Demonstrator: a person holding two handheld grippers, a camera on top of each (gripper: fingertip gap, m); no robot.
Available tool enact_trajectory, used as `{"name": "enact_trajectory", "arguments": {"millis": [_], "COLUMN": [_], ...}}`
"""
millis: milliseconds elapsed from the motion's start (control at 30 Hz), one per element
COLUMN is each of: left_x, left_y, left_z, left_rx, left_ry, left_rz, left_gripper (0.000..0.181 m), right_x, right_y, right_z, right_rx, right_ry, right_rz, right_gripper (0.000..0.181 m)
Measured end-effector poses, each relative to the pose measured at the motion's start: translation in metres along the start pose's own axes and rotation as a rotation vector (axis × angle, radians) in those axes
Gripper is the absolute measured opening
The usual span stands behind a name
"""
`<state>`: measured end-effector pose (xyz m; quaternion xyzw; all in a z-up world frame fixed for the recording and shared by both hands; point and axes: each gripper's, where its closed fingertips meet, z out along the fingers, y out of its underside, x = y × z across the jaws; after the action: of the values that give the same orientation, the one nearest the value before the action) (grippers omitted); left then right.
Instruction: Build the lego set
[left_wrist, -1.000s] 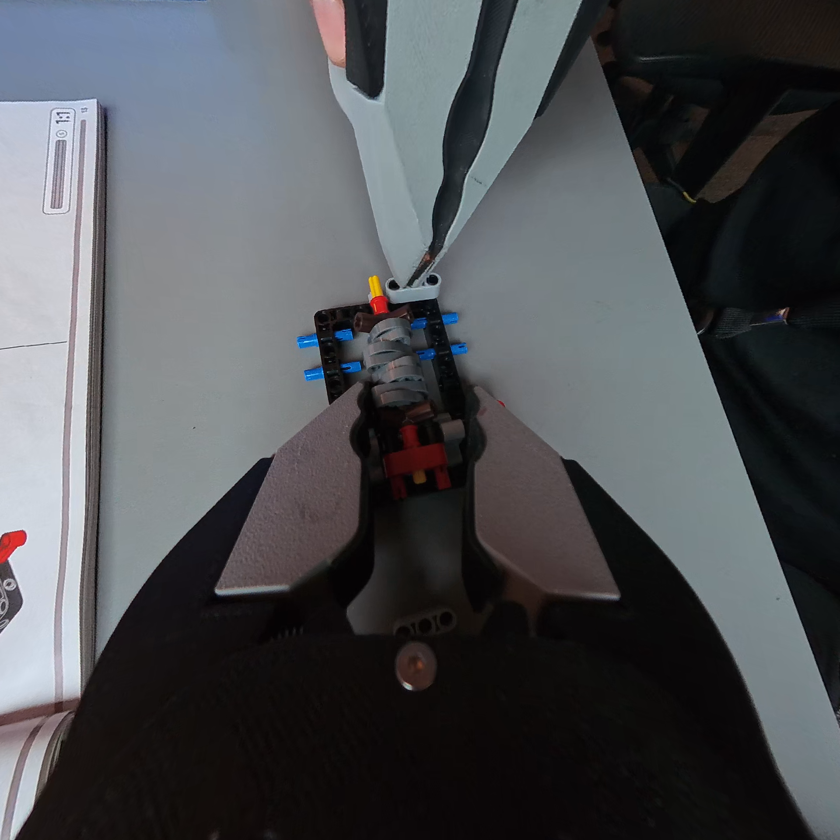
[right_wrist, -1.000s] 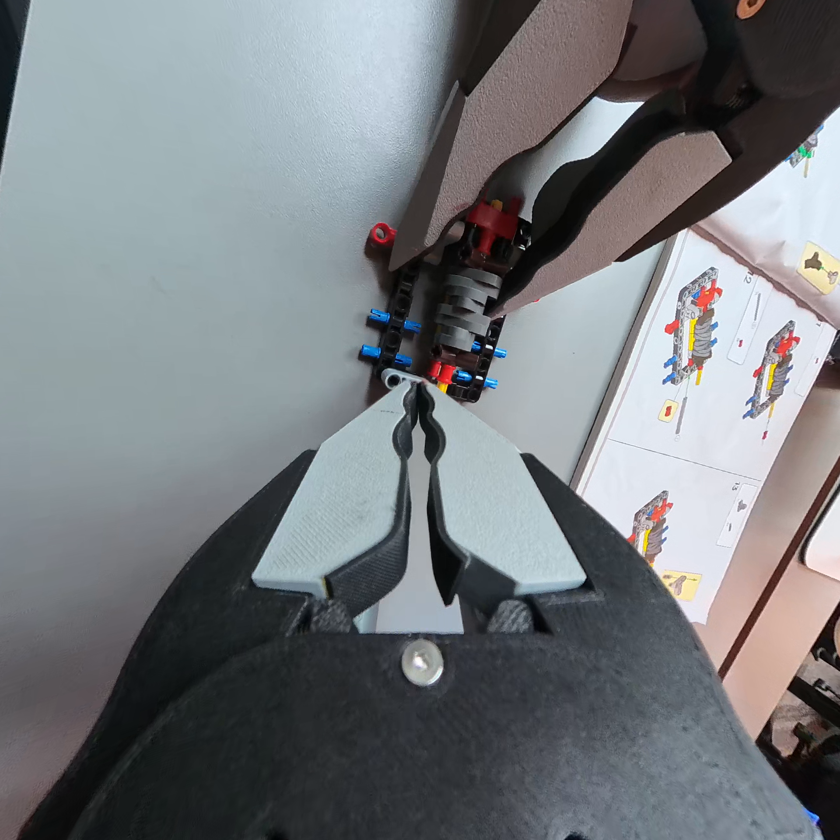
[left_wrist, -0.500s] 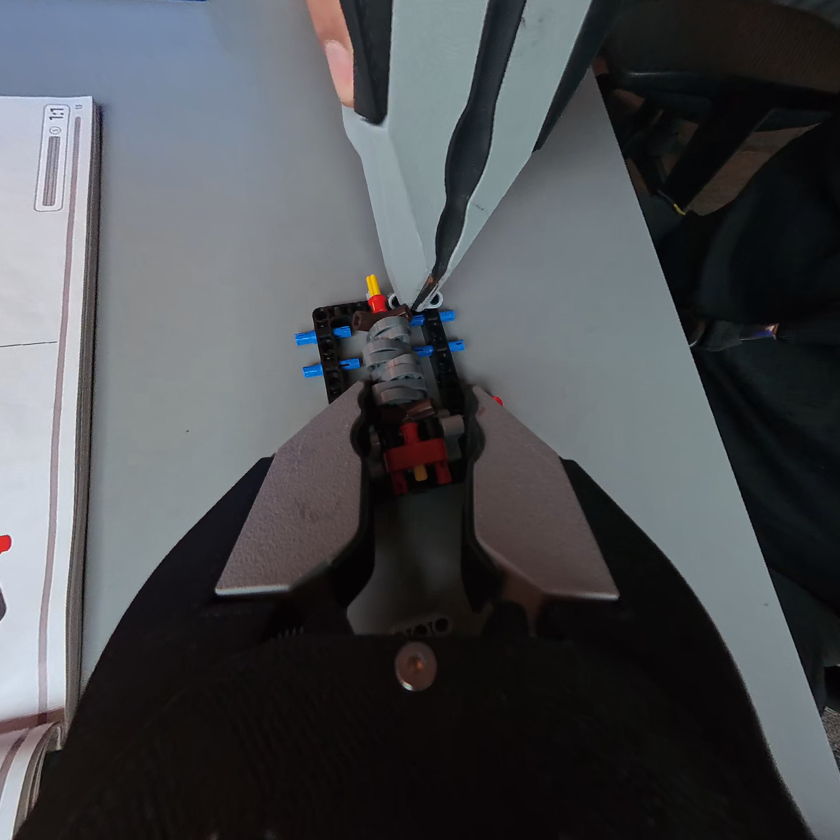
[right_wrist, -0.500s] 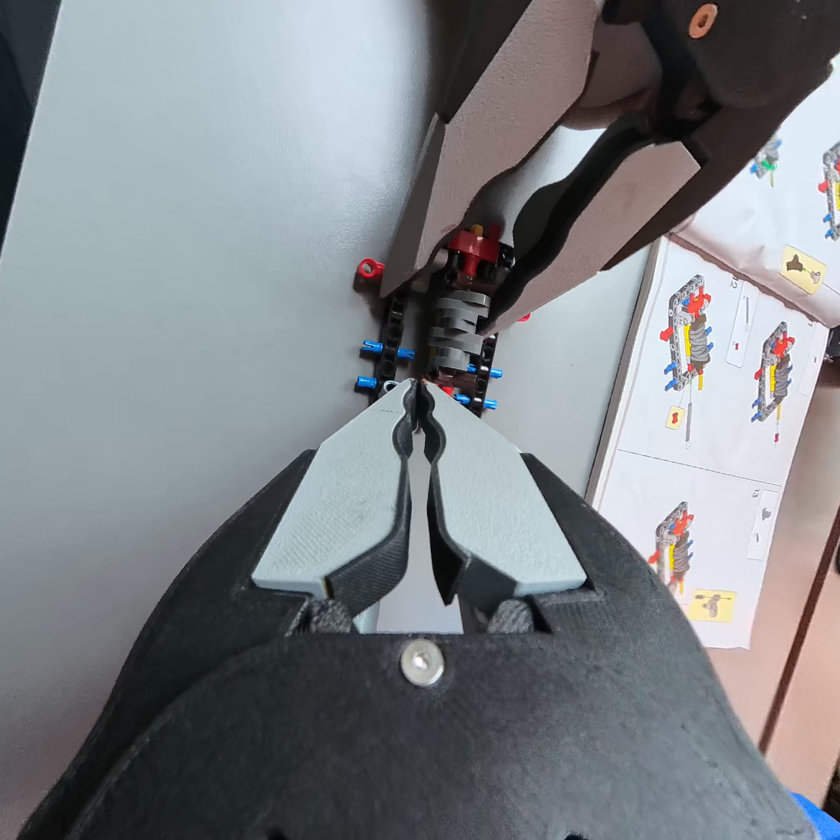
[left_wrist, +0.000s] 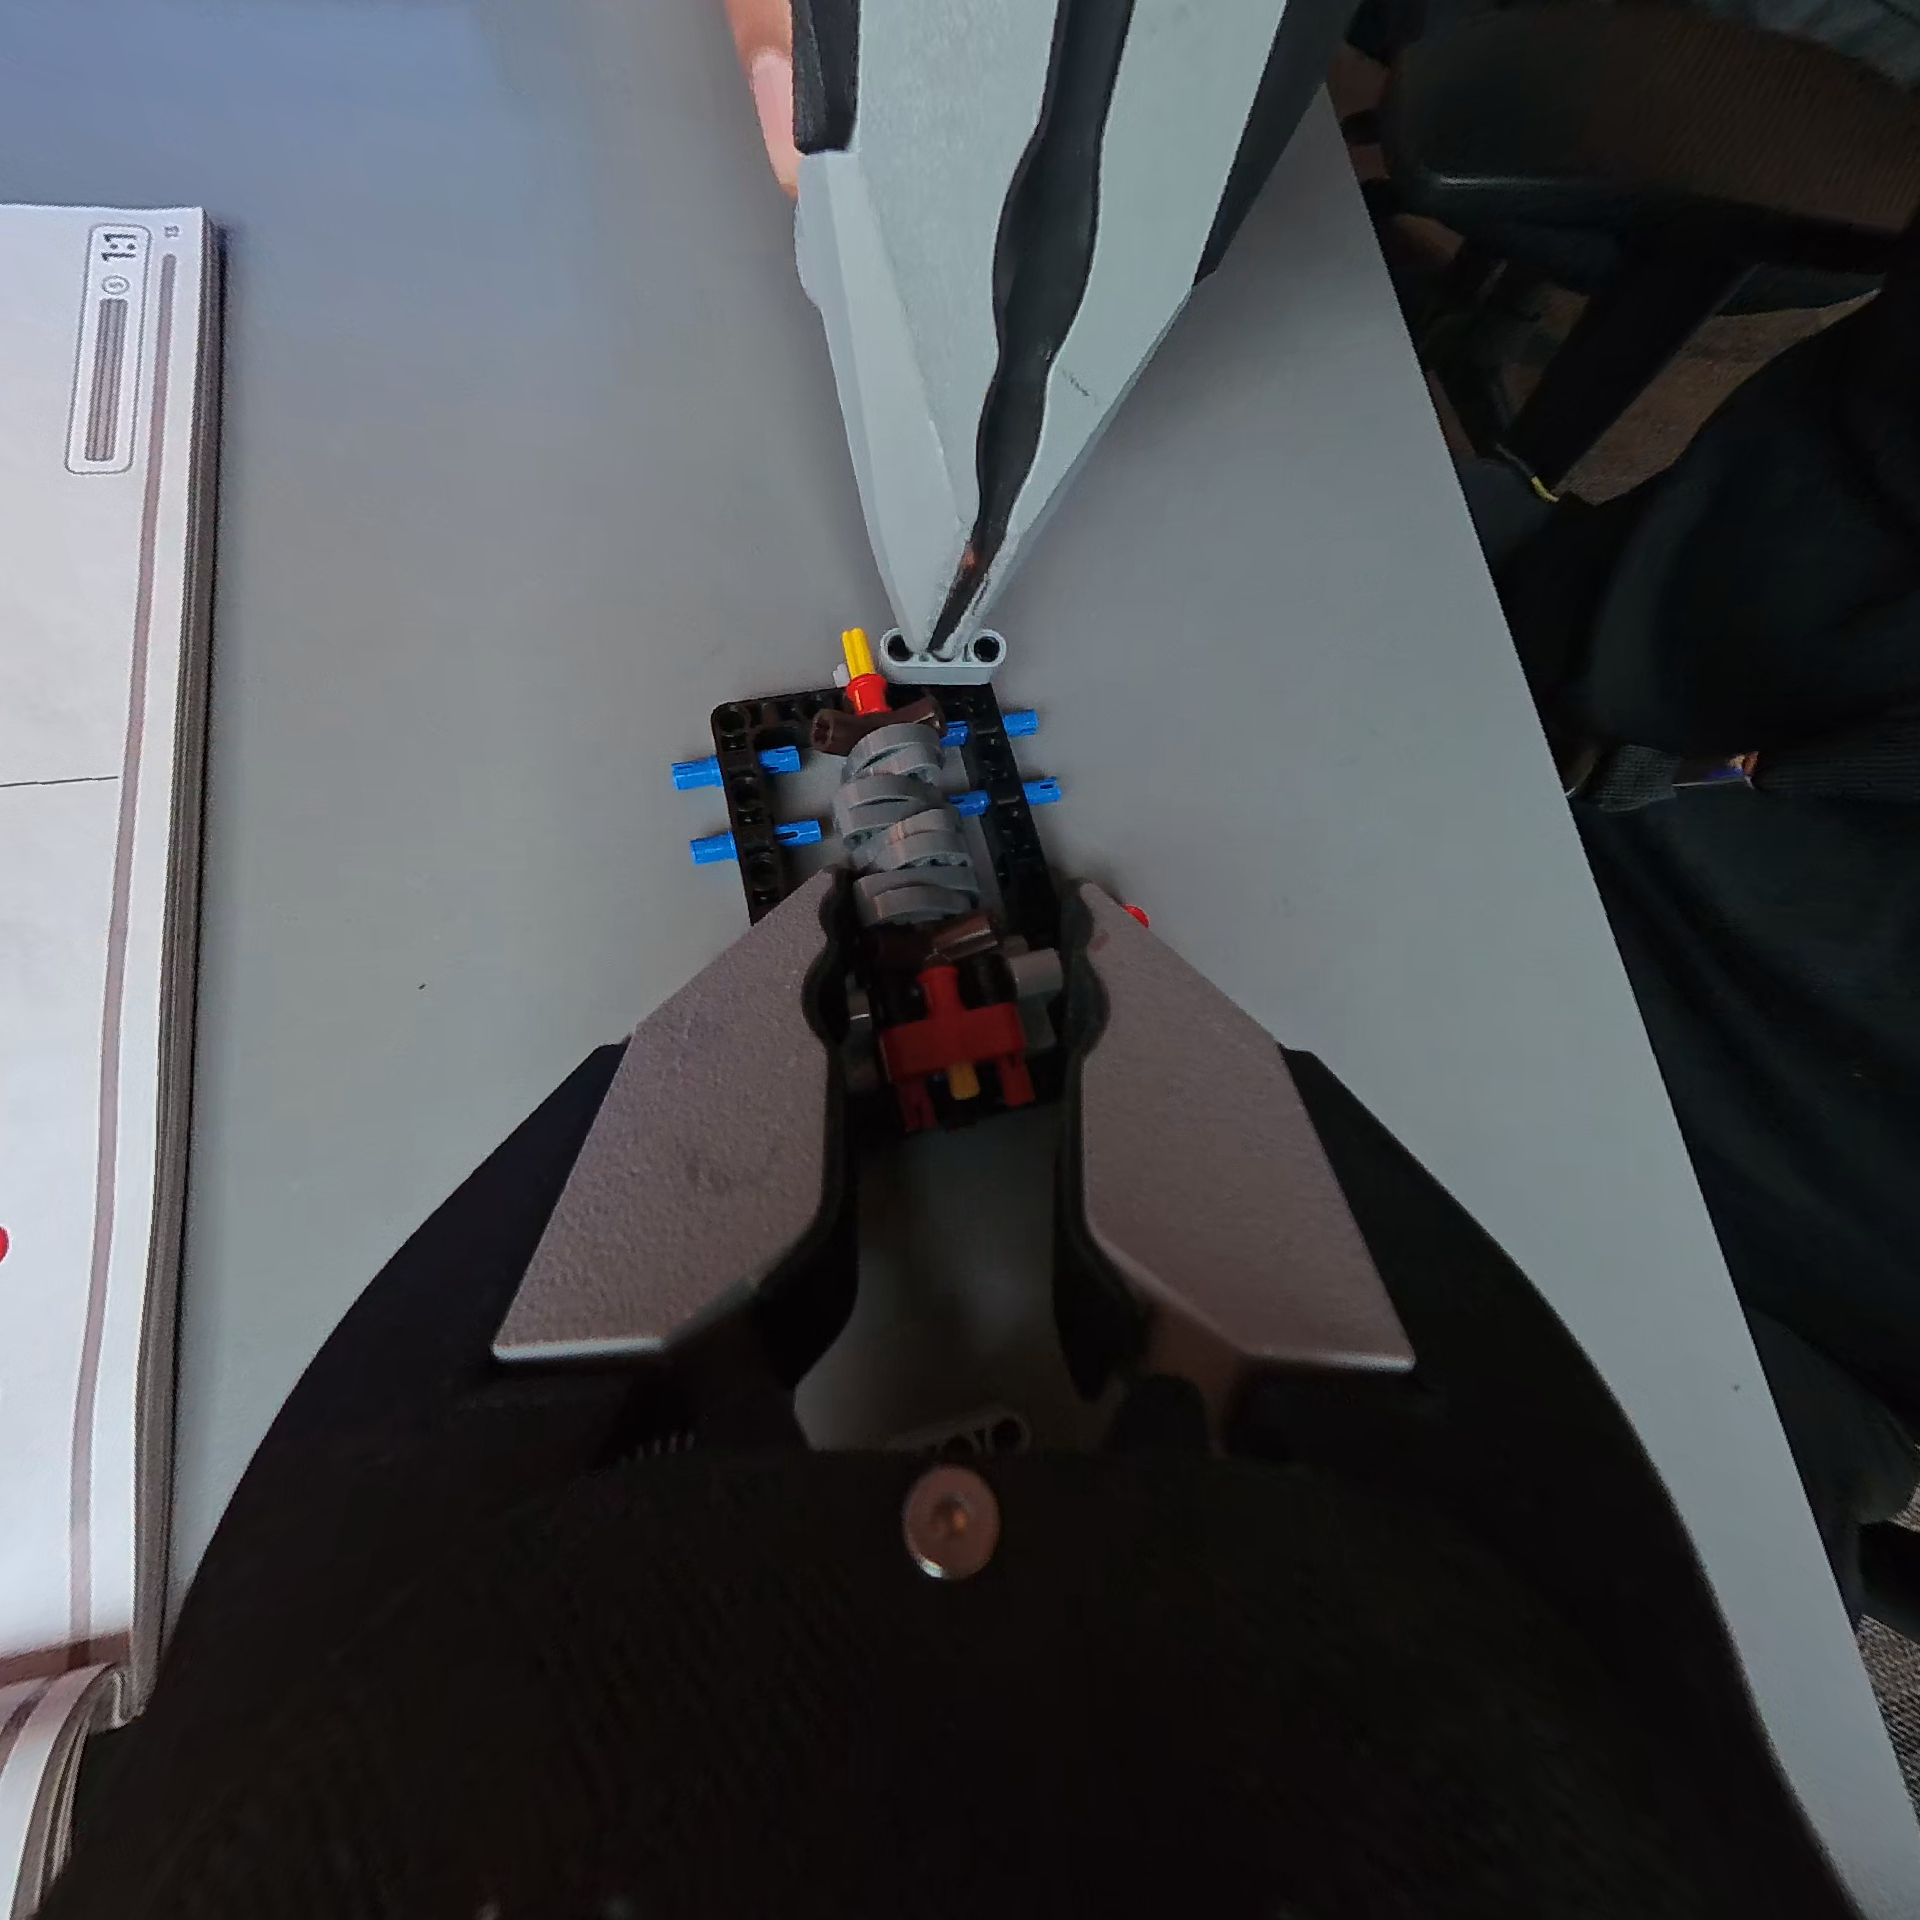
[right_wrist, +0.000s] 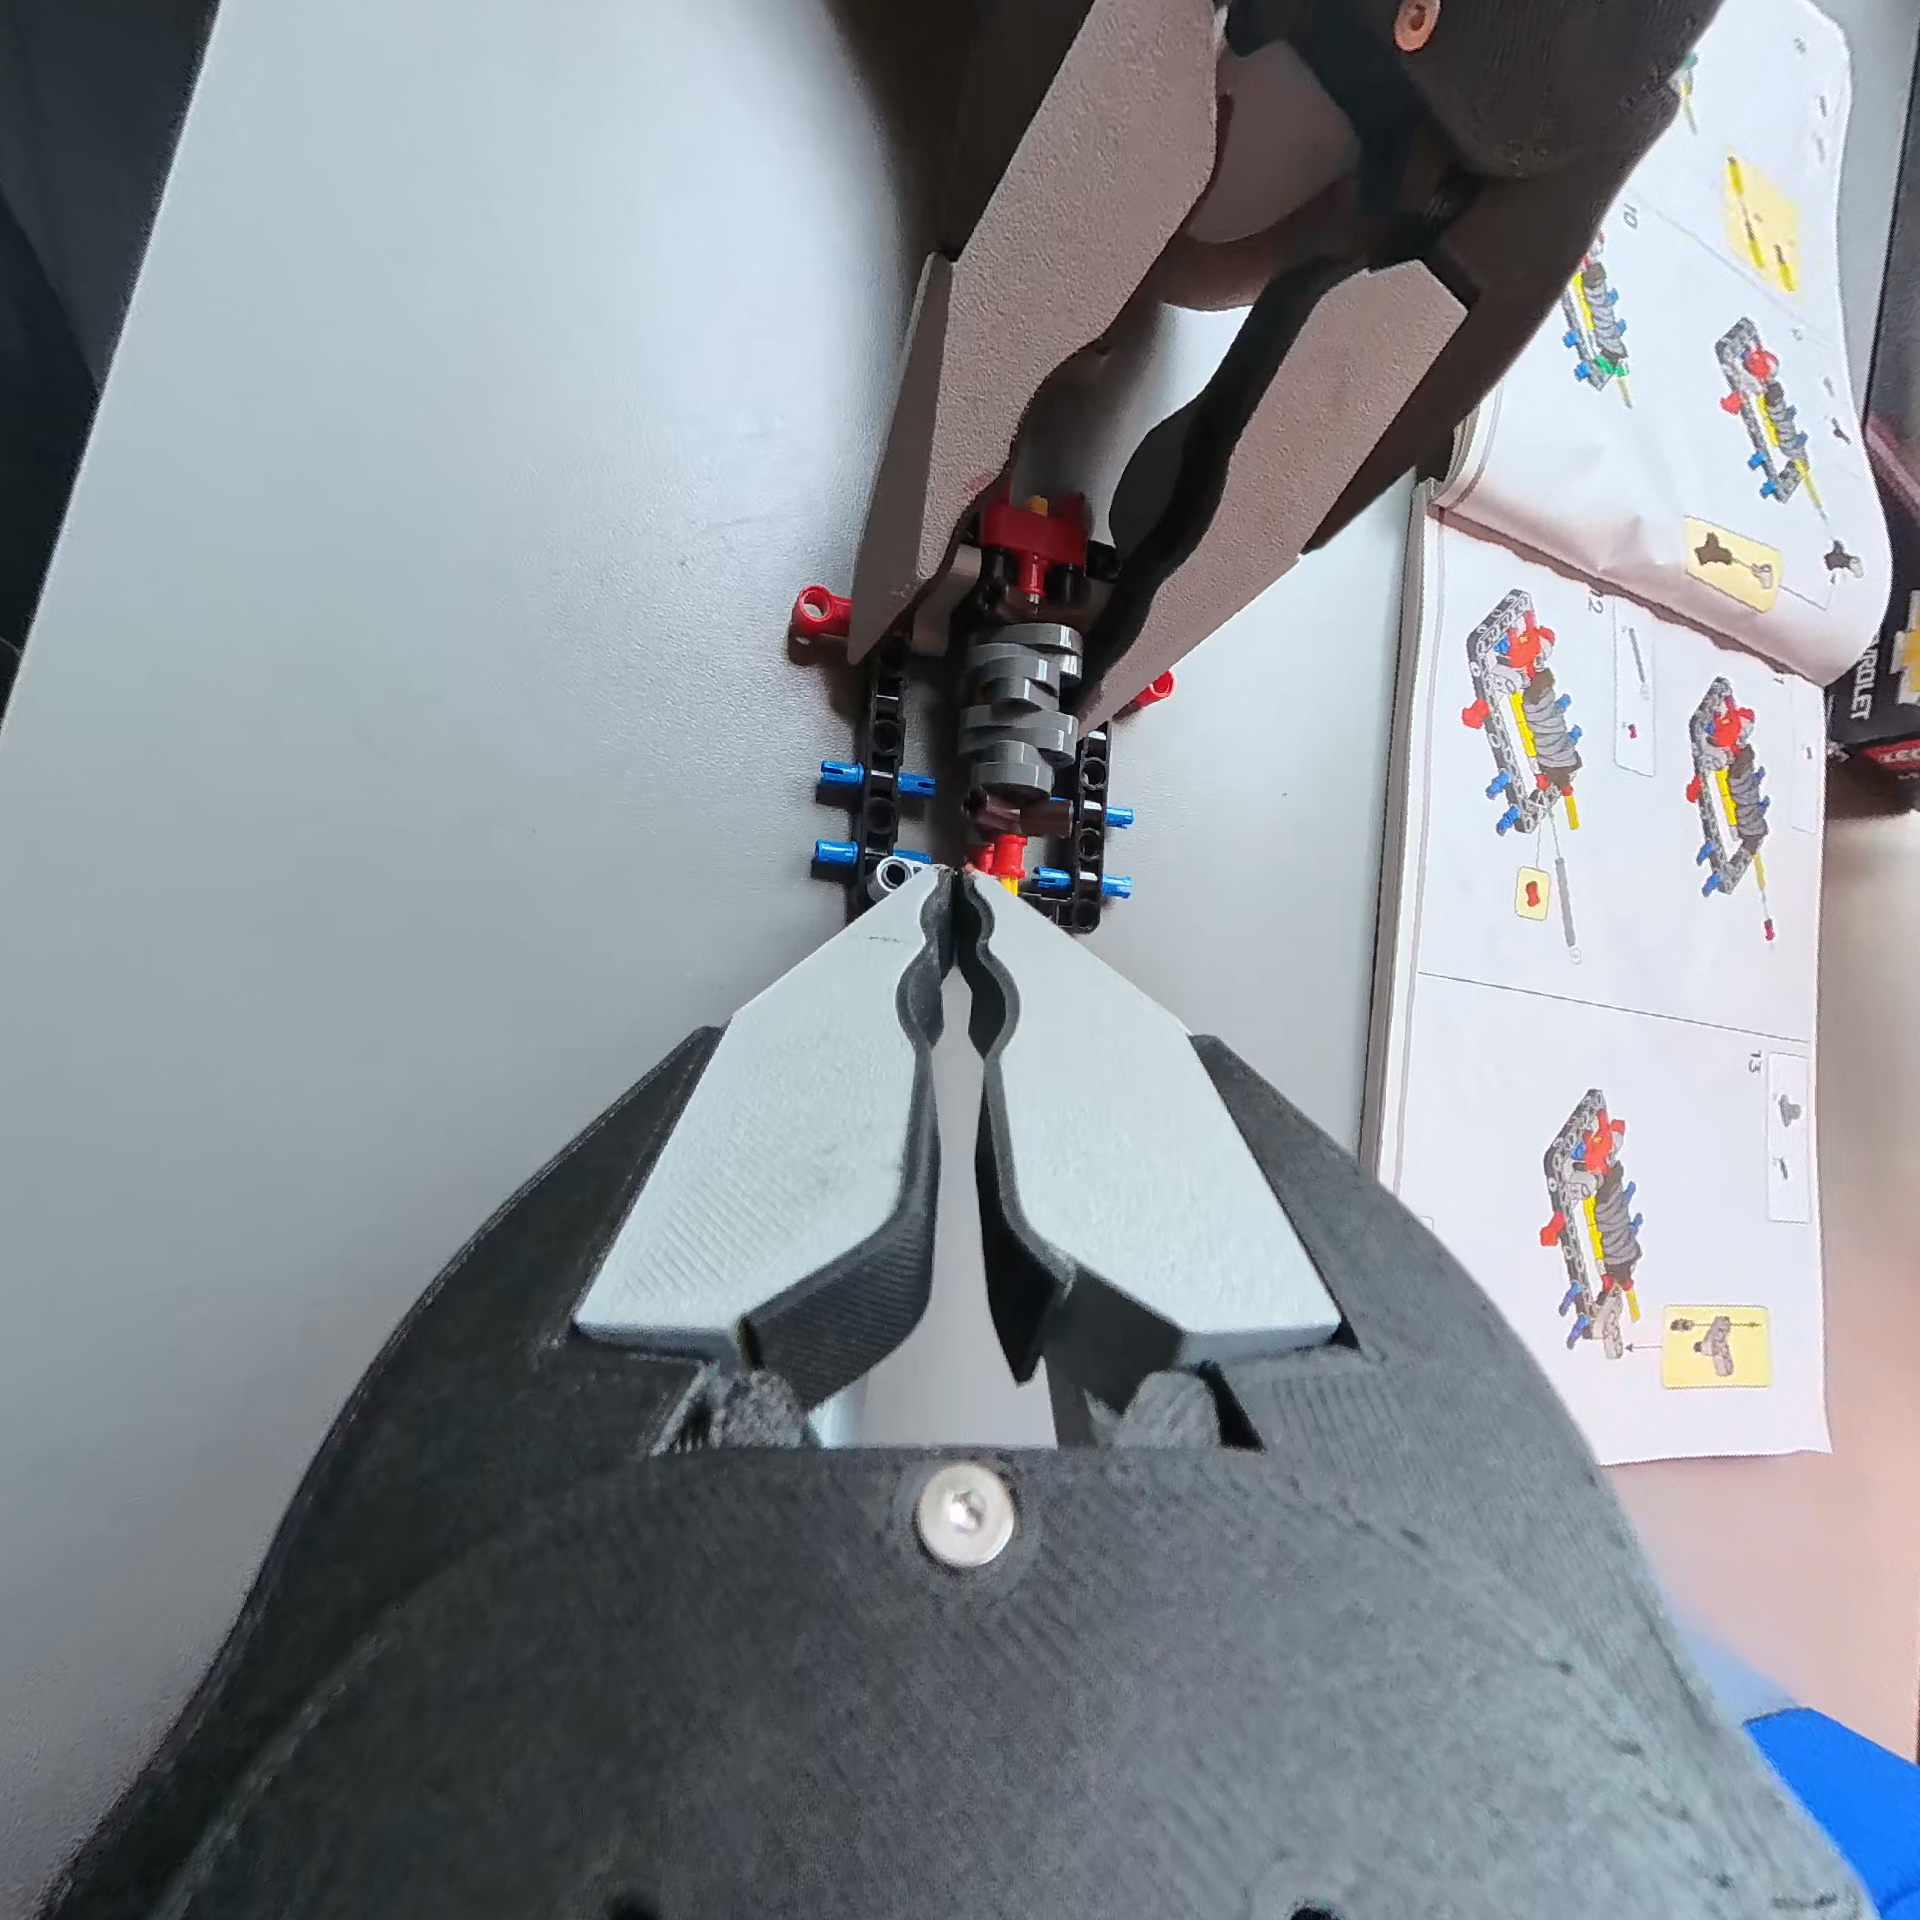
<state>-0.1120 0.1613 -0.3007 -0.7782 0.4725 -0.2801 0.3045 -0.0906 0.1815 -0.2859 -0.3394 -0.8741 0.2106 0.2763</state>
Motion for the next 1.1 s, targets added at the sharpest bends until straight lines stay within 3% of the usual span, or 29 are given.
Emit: {"name": "enact_trajectory", "arguments": {"millis": [267, 700, 1100], "left_x": [-0.001, -0.002, 0.008], "left_y": [0.001, 0.001, 0.013], "left_z": [-0.002, -0.002, -0.014], "left_rx": [-0.001, 0.001, -0.016], "left_ry": [0.001, -0.003, 0.117], "left_rz": [-0.008, -0.005, 0.022], "left_gripper": [0.037, 0.037, 0.037], "right_x": [-0.002, 0.0, -0.013], "right_y": [0.014, 0.001, -0.001], "right_z": [-0.004, -0.001, 0.002], "right_rx": [-0.035, -0.098, -0.07], "right_ry": [-0.004, -0.054, -0.045], "right_rz": [0.037, -0.088, -0.042], "right_gripper": [0.0, 0.0, 0.0]}}
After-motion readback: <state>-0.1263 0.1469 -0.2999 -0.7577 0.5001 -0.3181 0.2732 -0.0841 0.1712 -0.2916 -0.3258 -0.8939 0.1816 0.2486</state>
